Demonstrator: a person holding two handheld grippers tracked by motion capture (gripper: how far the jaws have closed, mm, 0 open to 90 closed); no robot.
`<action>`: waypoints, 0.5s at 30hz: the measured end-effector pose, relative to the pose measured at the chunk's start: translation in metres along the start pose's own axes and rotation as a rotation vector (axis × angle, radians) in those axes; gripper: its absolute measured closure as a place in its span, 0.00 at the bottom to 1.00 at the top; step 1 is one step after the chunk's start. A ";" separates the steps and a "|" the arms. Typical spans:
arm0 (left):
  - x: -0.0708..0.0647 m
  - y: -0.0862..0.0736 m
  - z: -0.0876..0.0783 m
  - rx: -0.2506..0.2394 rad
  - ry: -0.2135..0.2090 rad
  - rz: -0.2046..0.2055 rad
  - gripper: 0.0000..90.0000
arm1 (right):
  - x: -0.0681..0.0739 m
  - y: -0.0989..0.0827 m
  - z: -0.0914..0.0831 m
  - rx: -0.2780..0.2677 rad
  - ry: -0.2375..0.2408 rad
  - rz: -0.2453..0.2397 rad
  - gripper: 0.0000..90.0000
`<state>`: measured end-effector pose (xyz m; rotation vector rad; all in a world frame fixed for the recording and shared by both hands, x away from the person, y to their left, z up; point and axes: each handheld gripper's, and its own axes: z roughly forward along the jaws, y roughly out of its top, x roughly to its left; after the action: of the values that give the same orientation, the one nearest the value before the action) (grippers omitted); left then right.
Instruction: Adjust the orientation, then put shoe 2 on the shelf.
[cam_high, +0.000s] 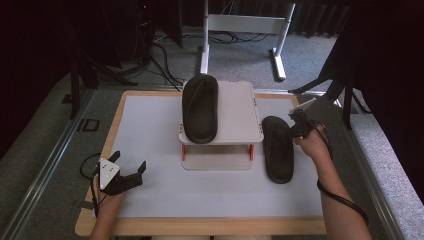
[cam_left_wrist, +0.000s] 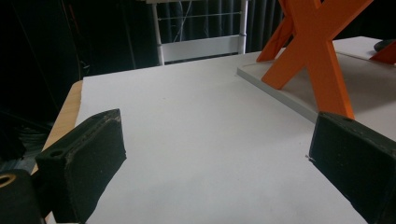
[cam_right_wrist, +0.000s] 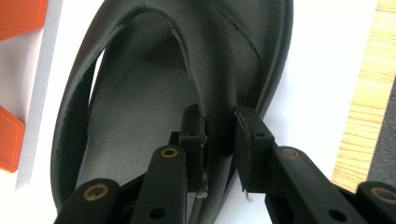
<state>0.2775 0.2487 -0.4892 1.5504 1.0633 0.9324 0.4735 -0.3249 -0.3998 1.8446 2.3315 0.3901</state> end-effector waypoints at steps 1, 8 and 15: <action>0.000 0.000 0.000 -0.001 0.000 0.000 0.03 | 0.000 0.000 -0.002 0.000 0.004 0.002 0.83; 0.001 0.000 -0.001 -0.007 -0.003 -0.003 0.03 | -0.003 0.001 -0.020 -0.027 0.007 -0.007 0.84; 0.000 0.000 0.000 -0.003 -0.001 -0.001 0.03 | -0.004 0.003 -0.043 -0.045 -0.007 -0.017 0.84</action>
<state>0.2773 0.2488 -0.4893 1.5479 1.0612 0.9317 0.4653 -0.3330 -0.3577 1.8021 2.3127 0.4303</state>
